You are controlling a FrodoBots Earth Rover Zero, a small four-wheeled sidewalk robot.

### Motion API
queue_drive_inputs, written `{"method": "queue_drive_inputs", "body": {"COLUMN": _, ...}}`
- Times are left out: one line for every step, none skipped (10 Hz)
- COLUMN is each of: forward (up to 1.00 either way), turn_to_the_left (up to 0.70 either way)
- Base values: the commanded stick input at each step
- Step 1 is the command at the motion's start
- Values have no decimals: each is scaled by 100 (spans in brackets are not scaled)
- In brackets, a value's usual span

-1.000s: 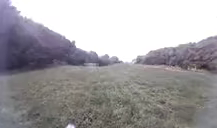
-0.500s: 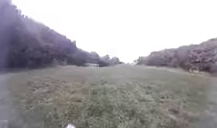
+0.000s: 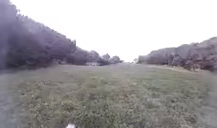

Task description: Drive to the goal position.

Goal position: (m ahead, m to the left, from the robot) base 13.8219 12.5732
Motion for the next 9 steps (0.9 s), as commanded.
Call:
{"method": "queue_drive_inputs", "body": {"forward": 70, "turn_to_the_left": 0}}
{"method": "queue_drive_inputs", "body": {"forward": 70, "turn_to_the_left": 0}}
{"method": "queue_drive_inputs", "body": {"forward": 70, "turn_to_the_left": 0}}
{"method": "queue_drive_inputs", "body": {"forward": 70, "turn_to_the_left": 0}}
{"method": "queue_drive_inputs", "body": {"forward": 70, "turn_to_the_left": 0}}
{"method": "queue_drive_inputs", "body": {"forward": 70, "turn_to_the_left": 0}}
{"method": "queue_drive_inputs", "body": {"forward": 70, "turn_to_the_left": 0}}
{"method": "queue_drive_inputs", "body": {"forward": 70, "turn_to_the_left": 0}}
{"method": "queue_drive_inputs", "body": {"forward": 70, "turn_to_the_left": 0}}
